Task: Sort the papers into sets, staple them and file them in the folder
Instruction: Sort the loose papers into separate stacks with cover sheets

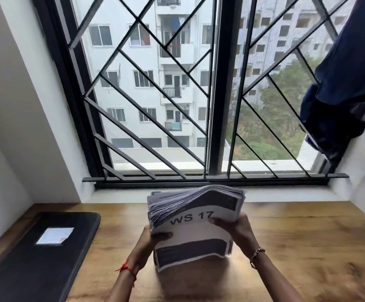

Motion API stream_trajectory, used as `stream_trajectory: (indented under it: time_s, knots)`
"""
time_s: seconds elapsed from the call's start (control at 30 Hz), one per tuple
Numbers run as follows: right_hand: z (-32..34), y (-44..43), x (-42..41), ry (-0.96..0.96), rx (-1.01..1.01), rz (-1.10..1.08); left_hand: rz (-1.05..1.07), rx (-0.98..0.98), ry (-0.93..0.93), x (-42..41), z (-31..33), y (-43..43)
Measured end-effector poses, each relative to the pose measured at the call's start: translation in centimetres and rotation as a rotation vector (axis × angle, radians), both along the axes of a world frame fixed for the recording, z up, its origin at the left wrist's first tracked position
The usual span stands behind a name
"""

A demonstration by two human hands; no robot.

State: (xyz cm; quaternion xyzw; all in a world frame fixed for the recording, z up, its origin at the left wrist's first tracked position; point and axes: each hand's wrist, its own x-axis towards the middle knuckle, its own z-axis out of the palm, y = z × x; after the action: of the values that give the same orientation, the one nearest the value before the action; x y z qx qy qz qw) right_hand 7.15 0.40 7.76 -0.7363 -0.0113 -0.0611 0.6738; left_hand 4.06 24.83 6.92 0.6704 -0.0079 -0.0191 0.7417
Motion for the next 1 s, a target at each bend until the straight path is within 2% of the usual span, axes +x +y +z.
stream_trajectory:
  time_s: [0.13,0.23,0.3,0.43,0.57,0.73,0.9,1.0]
  knots:
    - [0.6,1.6,-0.2,-0.115,-0.066,-0.196,0.025,-0.019,0.010,0.5,0.5,-0.8]
    - [0.8,3.4,-1.1,-0.291,-0.175,-0.380,0.145,0.020,-0.005,1.3,0.4,-2.1]
    - [0.2,4.1,-1.8,-0.344,-0.207,-0.413,0.226,0.056,-0.028,1.2,-0.2,-2.7]
    - [-3.5,4.2,-3.2,-0.215,-0.163,-0.276,0.250,0.065,-0.005,-0.4,-2.1,-2.8]
    - [-4.4,4.1,-3.6,-0.113,-0.139,-0.261,0.239,0.044,0.055,-1.2,-3.1,-2.5]
    - [-3.3,3.7,-3.9,-0.191,-0.170,-0.335,0.173,-0.030,0.143,-1.2,-2.7,-2.6]
    - [-5.2,3.1,-4.5,-0.068,-0.150,-0.309,0.138,-0.036,0.207,-1.8,-3.5,-2.6]
    - [-4.6,3.3,-4.7,-0.073,-0.148,-0.332,0.147,-0.012,0.196,-1.3,-3.7,-2.5]
